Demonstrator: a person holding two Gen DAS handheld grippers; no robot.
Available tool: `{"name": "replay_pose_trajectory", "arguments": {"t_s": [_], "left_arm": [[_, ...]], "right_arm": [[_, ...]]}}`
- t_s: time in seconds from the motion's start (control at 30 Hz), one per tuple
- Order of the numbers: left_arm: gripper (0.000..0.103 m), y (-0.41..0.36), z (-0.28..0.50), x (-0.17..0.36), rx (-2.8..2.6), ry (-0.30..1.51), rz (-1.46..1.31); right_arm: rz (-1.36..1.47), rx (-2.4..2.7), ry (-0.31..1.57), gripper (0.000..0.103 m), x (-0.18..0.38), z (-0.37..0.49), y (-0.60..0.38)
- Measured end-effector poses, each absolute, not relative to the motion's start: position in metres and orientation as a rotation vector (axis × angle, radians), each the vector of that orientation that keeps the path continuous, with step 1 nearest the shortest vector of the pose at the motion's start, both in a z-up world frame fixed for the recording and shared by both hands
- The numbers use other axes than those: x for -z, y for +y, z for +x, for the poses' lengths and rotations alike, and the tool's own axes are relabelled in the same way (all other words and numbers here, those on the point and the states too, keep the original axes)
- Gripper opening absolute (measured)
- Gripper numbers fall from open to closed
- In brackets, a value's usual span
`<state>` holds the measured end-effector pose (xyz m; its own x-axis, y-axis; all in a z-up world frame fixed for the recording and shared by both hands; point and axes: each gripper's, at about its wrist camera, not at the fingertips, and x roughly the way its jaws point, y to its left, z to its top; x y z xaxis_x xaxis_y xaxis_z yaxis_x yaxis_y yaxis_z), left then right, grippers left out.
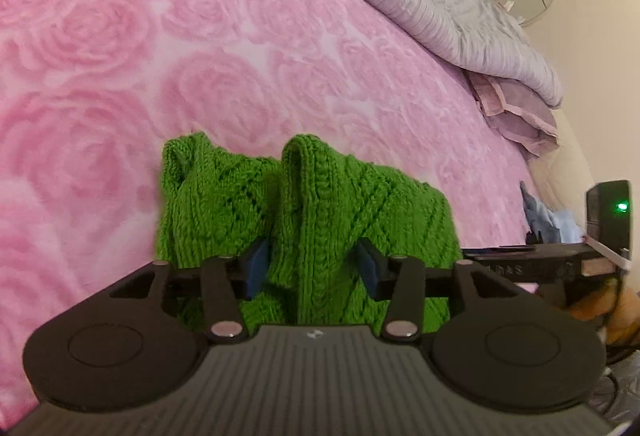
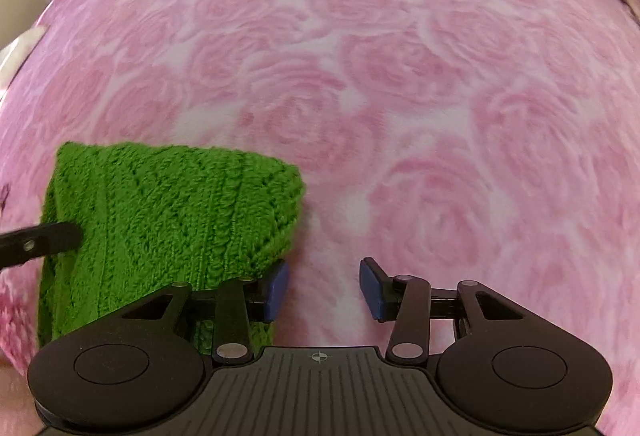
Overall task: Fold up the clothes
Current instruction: 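Lift the side edge with both grippers and fold it lengthwise over the vest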
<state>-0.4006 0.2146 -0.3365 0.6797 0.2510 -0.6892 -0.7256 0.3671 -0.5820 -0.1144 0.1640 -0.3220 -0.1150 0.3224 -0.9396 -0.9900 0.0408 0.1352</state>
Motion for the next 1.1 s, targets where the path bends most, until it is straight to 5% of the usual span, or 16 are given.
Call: {"name": "replay_pose_trajectory", "arguments": {"t_s": [0.1,0.2,0.53,0.8,1.1], "left_arm": [[0.013,0.214,-0.404,0.332,-0.628,0.516,-0.986],[0.011,0.215,-0.417,0.322,-0.624,0.498,-0.980],[0.011,0.242,-0.459,0.320,-0.700,0.530,-0.998],[0.017,0.240,-0.459,0.335,-0.710,0.532,-0.989],[0.027,0.149,-0.513,0.326,-0.768,0.475,-1.112]], "right_arm": [[-0.850,-1.412,1.109,0.034,0.322,-0.116,0.165],[-0.822,-1.437,1.127,0.032,0.319,-0.119,0.165],[-0.842,-1.574,1.093,0.032,0.305,-0.165,0.183],[-0.964,-1.613,0.877,0.033,0.319,-0.185,0.177],[-0.596,-1.623,0.804,0.034,0.294,-0.159,0.075]]}}
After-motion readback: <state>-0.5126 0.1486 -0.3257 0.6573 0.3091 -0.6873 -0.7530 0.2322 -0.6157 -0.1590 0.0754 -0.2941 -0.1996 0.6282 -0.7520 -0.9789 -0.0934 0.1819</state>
